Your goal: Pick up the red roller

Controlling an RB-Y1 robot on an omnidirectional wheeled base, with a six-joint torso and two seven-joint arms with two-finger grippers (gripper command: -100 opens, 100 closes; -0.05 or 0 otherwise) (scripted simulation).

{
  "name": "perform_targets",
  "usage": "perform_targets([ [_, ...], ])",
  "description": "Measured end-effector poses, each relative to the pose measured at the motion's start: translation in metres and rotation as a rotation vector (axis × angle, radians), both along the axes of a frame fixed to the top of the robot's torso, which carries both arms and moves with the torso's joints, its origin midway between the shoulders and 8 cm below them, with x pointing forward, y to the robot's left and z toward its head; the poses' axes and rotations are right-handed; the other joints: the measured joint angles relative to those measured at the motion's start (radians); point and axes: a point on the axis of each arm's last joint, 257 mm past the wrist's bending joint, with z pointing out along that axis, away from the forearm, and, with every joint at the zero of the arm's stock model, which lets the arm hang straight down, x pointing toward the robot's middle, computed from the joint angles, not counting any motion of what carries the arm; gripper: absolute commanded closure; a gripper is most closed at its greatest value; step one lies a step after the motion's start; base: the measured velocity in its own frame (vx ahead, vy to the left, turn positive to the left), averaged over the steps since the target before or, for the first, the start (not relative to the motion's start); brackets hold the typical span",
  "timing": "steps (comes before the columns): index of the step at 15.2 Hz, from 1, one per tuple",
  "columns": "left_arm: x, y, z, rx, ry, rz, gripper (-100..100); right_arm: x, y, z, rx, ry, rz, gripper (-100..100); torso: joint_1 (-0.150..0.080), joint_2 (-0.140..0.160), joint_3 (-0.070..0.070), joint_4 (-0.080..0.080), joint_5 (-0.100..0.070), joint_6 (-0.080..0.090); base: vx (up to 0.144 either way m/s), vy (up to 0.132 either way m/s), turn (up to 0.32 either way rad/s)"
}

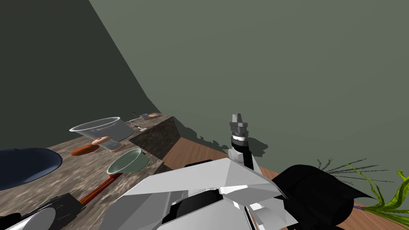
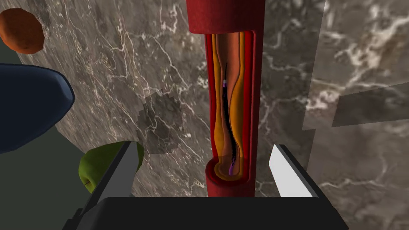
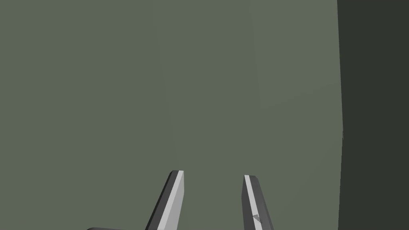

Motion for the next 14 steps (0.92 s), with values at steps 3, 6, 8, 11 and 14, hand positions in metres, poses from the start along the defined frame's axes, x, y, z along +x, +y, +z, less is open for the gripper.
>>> perform_targets([
  [3, 0.003, 0.002, -0.008, -0.002, -0.001, -0.001, -100, 0.000, 0.000, 0.000, 0.000, 0.000, 0.000, 0, 0.002, 0.002, 0.001, 0.000, 0.000, 0.000, 0.008, 0.035, 0.010],
  [6, 0.004, 0.003, -0.013, -0.004, -0.001, -0.002, 100, 0.000, 0.000, 0.000, 0.000, 0.000, 0.000, 0, 0.002, 0.002, 0.001, 0.001, 0.000, 0.000, 0.002, 0.010, 0.001],
  [8, 0.005, 0.003, -0.013, -0.003, -0.002, -0.001, 100, 0.000, 0.000, 0.000, 0.000, 0.000, 0.000, 0, 0.001, 0.002, 0.001, 0.001, 0.000, 0.001, 0.000, 0.000, 0.000],
  [11, 0.004, 0.002, -0.010, -0.001, -0.003, -0.002, 100, 0.000, 0.000, 0.000, 0.000, 0.000, 0.000, 0, 0.000, 0.002, 0.001, 0.001, -0.001, 0.001, -0.006, -0.018, -0.013],
  [14, 0.003, 0.005, 0.000, 0.012, 0.000, -0.003, -100, 0.000, 0.000, 0.000, 0.000, 0.000, 0.000, 0, -0.003, 0.005, 0.003, 0.001, -0.001, 0.001, -0.075, -0.053, -0.029],
])
